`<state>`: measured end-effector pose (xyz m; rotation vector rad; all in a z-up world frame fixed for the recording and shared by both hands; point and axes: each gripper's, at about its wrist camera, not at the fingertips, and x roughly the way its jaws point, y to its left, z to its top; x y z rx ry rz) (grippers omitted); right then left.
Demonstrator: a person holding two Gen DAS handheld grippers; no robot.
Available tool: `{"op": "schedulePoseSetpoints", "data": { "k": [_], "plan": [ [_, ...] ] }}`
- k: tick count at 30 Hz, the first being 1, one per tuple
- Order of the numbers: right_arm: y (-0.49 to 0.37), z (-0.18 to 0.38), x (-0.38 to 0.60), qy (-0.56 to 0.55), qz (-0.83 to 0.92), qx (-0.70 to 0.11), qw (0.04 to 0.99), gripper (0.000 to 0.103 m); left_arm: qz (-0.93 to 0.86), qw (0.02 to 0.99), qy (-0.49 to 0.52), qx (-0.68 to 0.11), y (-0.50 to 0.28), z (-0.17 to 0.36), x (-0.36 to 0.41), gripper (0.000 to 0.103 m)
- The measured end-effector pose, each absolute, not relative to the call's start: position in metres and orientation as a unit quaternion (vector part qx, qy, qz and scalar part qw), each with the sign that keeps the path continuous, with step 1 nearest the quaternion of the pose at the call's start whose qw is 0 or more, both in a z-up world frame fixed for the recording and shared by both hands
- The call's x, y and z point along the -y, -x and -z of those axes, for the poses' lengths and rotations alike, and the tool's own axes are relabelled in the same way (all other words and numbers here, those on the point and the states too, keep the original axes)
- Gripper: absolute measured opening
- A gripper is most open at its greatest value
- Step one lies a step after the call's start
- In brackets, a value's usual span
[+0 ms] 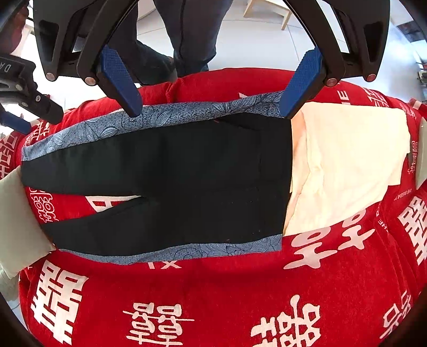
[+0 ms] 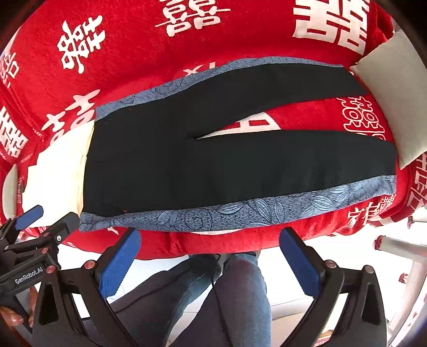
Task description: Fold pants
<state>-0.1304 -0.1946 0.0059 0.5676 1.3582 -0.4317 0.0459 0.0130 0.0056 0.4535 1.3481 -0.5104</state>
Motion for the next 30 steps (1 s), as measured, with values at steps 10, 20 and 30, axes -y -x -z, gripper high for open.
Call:
{"op": "schedulePoseSetpoints", "data": {
  "k": [10, 20, 30],
  "plan": [
    [0.1312, -0.0115, 0.1947, -0.233, 0.2, -0.612, 0.729, 0.103, 0.22, 0.729, -0.202, -0.616, -0.0442, -0.004, -0.0152, 0.103],
    [0.1307, -0.012, 0.1968, -0.223, 0.199, -0.616, 0.729, 0.103, 0.219, 0.726, -0.209, -0.618, -0.0404, -0.0022, -0.0118, 0.103],
    [0.1296, -0.0105, 0.1959, -0.223, 0.198, -0.617, 0.728, 0.103, 0.212, 0.722, -0.213, -0.624, -0.0396, 0.0018, -0.0134, 0.103]
  ]
}}
